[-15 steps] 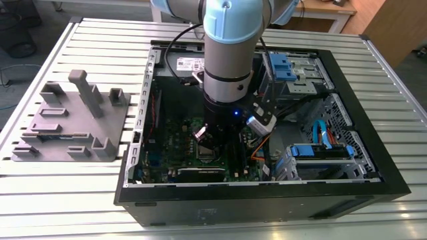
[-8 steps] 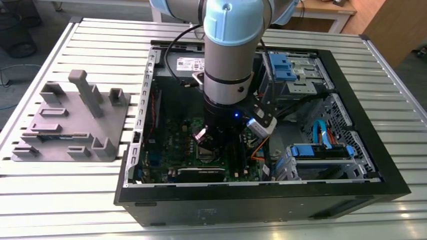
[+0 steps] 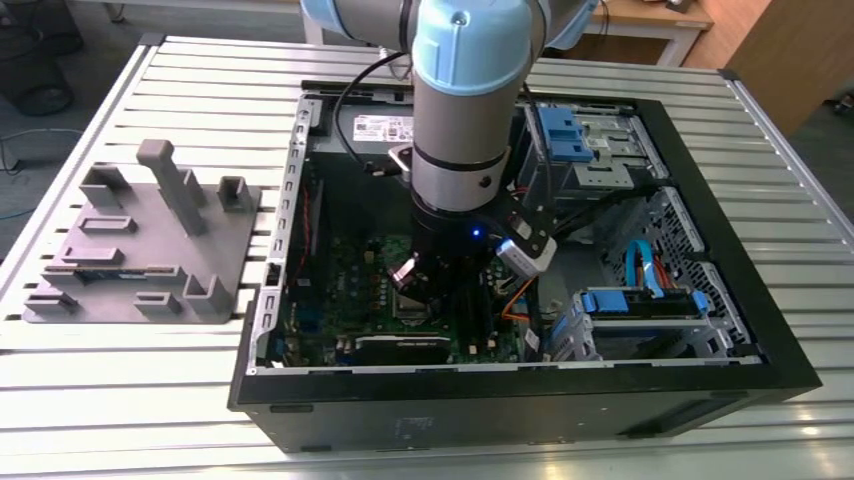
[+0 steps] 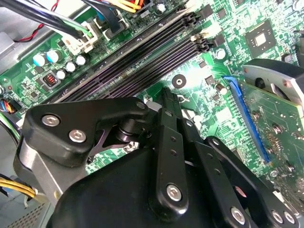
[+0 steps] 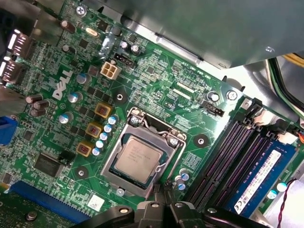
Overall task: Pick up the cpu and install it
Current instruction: 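Install the first cpu locking lever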
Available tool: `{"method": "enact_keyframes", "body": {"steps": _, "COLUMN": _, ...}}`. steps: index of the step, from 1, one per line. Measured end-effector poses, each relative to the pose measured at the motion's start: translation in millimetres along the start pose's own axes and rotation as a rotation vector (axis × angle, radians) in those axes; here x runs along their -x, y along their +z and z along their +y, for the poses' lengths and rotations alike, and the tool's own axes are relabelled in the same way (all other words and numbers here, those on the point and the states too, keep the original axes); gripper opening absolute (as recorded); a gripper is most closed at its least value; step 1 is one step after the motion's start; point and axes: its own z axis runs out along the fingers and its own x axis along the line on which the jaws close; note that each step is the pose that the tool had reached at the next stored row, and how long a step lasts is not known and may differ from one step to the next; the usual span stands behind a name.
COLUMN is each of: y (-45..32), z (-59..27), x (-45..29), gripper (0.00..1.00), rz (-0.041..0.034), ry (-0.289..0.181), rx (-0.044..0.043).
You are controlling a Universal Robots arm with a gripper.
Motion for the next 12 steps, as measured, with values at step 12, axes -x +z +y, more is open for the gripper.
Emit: {"method": "enact_keyframes", "body": {"steps": 12, "y": 1.1, "z": -1.6, "x": 0.8, "gripper": 0.11, "rz": -0.0013, "ry": 0.001, "rx": 0.0023}}
